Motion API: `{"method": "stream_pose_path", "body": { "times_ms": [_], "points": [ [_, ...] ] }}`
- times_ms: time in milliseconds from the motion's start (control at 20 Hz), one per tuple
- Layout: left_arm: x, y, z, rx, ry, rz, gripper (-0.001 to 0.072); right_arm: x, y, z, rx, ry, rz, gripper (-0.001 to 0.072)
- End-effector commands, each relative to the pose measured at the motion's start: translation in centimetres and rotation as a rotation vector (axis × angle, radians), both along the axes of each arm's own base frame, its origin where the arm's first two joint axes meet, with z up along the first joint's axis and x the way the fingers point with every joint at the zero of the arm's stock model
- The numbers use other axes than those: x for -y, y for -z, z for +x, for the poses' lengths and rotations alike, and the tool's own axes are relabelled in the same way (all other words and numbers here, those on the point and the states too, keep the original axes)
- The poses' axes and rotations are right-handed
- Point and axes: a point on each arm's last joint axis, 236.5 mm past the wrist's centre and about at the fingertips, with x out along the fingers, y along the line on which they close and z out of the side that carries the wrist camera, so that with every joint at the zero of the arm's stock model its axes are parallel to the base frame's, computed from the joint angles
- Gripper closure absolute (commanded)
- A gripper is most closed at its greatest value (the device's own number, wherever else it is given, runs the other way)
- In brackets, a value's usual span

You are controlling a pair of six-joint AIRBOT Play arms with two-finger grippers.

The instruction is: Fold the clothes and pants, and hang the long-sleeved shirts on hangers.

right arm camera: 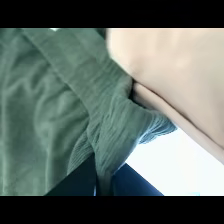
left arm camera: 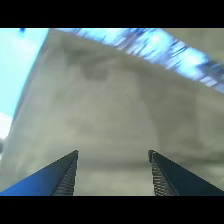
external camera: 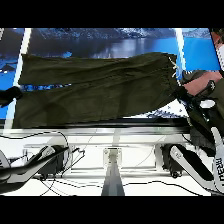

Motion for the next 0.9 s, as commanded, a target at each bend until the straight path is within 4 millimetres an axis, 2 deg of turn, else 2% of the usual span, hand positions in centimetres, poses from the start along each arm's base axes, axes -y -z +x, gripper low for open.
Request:
{"method": "stream_pose_path", "body": {
  "times_ms": [0, 250, 350, 500, 650, 700, 850],
  "points": [
    [-1.5, 1.3, -4.9, -0.094, -0.106, -0.076, 0.0238, 0.1, -1.2, 0.8, 0.040, -0.029, -0.062, 0.0680],
    [0.2, 4.6, -11.4, -0.148, -0.178, -0.178, 0.0239, 0.1, -1.1, 0.7, 0.035, -0.037, -0.065, 0.0680],
    [0.8, 4.8, -12.0, -0.058, -0.256, -0.255, 0.0239, 0.1, -1.0, 0.7, 0.034, -0.039, -0.068, 0.0680],
    [0.5, 5.1, -13.2, 0.039, -0.369, -0.343, 0.0238, 0.2, -1.0, 0.6, 0.030, -0.050, -0.082, 0.0679],
    [-0.9, 5.9, -15.6, 0.055, -0.434, -0.324, 0.0248, 0.2, -1.0, 0.6, 0.030, -0.051, -0.083, 0.0679],
    [-1.7, 6.1, -15.9, 0.066, -0.450, -0.299, 0.0289, 0.2, -1.0, 0.6, 0.029, -0.052, -0.083, 0.0680],
    [-2.7, 7.2, -15.5, 0.088, -0.459, -0.300, 0.0296, 0.2, -0.9, 0.5, 0.026, -0.059, -0.093, 0.0679]
  ]
}}
